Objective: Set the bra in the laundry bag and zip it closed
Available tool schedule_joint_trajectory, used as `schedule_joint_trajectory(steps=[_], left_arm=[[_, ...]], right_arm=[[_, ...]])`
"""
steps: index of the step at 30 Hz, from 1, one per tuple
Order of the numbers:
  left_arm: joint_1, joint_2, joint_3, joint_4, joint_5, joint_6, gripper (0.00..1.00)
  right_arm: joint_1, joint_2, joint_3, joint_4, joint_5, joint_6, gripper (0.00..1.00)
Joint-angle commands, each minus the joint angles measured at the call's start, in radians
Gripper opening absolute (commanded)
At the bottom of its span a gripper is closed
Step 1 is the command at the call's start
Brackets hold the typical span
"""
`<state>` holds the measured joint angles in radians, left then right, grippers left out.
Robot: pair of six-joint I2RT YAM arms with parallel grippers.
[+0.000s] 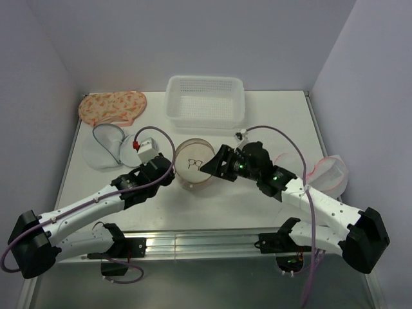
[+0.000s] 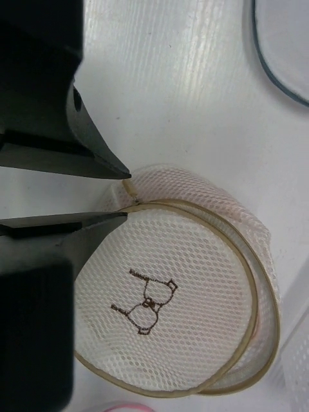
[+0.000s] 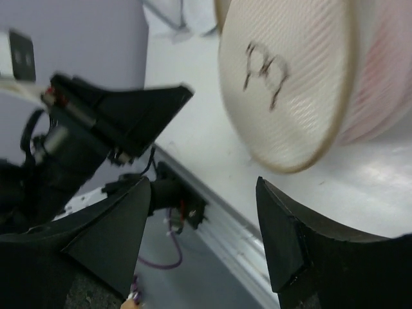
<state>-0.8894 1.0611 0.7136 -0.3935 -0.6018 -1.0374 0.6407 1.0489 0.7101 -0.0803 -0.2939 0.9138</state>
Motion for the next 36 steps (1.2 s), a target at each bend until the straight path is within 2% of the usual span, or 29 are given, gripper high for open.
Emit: schedule_joint_trajectory(steps=[1,2,5,8,11,15,19,27,36], left_arm=[[0.033,-0.018,-0.026,0.087,0.069,0.092,0.33],[0.033,-0.027,-0.057,0.134,0.088,0.124,0.3],[0.037,-0.05,-0.132,0.224,0.121,0.151,0.31],[0.037,-0.052,-0.21,0.307,0.142,0.16,0.3],[0.037,-0.043,-0.264,0.383,0.135,0.152,0.27],[0.033,-0.075,-0.348,0.539,0.122,0.158,0.28],[0.032,-0.096,-0.381,0.61,0.122,0.188,0.28],[0.032,-0.092,-0.37,0.634,0.137,0.272,0.3],[0.032,-0.013,-0.333,0.63,0.152,0.309,0.32]], right_arm=[[0.12,-0.015,-0.064,0.155,0.157,0.209,0.73],[0.172,-0.012,-0.098,0.181,0.183,0.235,0.72],[0.249,0.005,-0.151,0.272,0.28,0.316,0.7],[0.284,0.019,-0.176,0.313,0.376,0.358,0.68],[0.295,0.048,-0.19,0.353,0.397,0.372,0.68],[0.297,0.077,-0.176,0.347,0.401,0.353,0.68],[0.297,0.103,-0.182,0.361,0.397,0.35,0.68],[0.295,0.154,-0.166,0.378,0.383,0.344,0.68],[0.297,0.154,-0.156,0.37,0.381,0.341,0.68]])
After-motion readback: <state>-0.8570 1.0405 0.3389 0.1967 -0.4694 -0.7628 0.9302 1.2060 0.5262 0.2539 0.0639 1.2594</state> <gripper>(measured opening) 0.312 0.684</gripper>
